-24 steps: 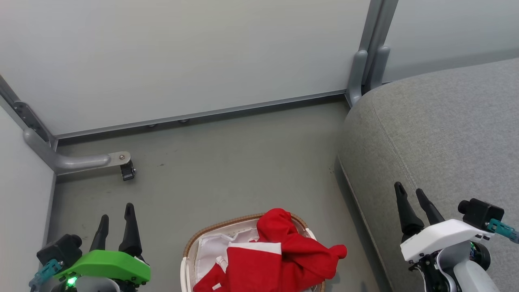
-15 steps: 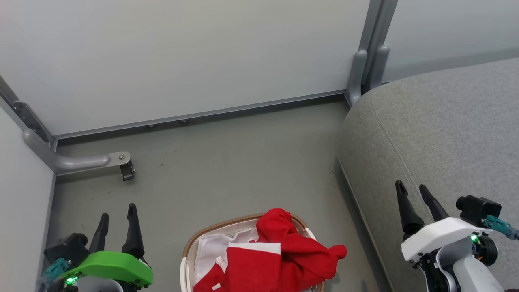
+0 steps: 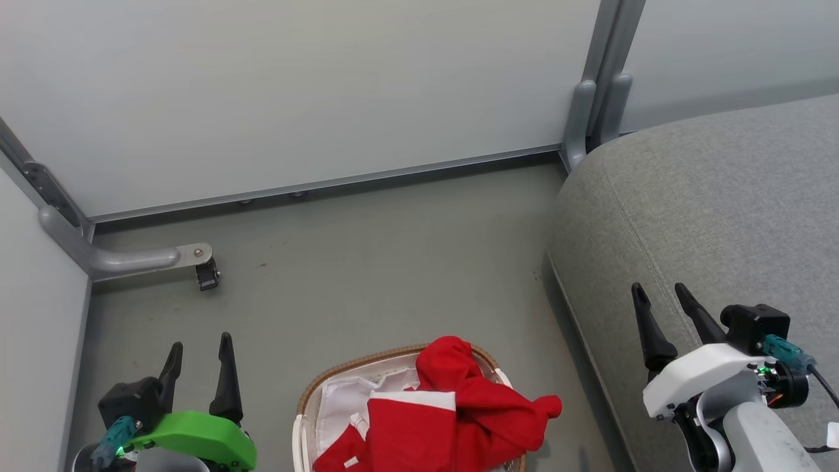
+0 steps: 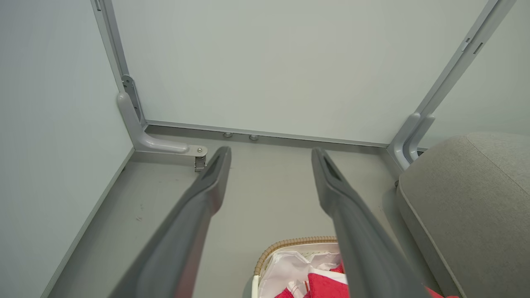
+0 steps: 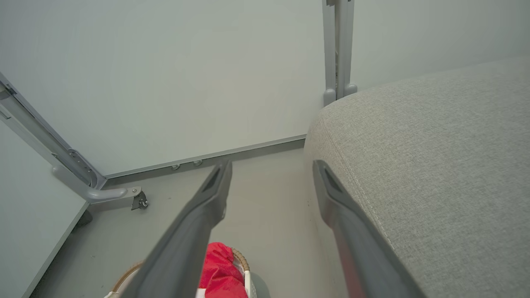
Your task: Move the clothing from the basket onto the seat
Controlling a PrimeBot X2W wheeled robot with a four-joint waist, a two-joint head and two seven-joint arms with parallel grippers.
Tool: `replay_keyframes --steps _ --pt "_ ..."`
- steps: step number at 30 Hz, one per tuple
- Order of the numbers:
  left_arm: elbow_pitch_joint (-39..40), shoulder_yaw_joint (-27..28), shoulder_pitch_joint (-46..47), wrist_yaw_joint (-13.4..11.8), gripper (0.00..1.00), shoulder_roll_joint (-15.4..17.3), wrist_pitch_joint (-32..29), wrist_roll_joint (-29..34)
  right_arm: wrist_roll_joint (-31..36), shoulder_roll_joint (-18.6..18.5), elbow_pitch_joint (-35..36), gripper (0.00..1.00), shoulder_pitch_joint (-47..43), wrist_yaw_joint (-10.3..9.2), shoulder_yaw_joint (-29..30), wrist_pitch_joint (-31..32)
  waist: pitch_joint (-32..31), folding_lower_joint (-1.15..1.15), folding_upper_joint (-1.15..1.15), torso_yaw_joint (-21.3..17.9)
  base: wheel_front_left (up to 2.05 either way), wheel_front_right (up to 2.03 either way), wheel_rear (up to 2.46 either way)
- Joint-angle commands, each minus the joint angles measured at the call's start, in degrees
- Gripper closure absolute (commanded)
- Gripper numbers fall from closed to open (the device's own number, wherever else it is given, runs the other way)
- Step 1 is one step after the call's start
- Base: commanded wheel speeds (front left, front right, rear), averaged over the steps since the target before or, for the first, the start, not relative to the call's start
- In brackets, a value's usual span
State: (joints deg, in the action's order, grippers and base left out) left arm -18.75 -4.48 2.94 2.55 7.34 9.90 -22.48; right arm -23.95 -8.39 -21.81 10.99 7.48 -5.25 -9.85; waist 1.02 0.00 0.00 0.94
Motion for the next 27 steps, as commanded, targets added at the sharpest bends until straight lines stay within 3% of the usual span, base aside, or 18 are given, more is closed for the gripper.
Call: replay_keyframes --steps 1,12,17,27 --pt "0.1 -0.2 0.6 -0.1 0.0 0.4 0.5 1.7 1.8 -0.5 -0.2 0.0 1.0 0.01 -0.3 -0.6 -0.1 0.0 0.0 0.1 0.0 0.0 0.0" --pt "-1.1 -0.6 -1.2 -0.2 0.0 0.0 2.0 7.2 7.9 0.0 -3.6 0.0 0.2 0.01 -1.4 -2.0 -0.4 0.0 0.0 0.1 0.0 0.0 0.0" --pt "-2.7 -2.3 -1.5 1.1 0.0 -0.9 2.5 9.6 10.3 0.1 -4.5 0.0 0.5 0.01 -2.6 -2.6 0.9 0.0 0.0 -0.4 0.0 0.0 0.0" --pt "-12.0 -7.8 6.9 3.5 0.0 -3.1 3.6 13.9 13.8 -0.7 -1.1 0.0 7.8 0.0 -5.5 -3.7 12.9 0.0 0.0 -4.8 0.0 0.0 0.0"
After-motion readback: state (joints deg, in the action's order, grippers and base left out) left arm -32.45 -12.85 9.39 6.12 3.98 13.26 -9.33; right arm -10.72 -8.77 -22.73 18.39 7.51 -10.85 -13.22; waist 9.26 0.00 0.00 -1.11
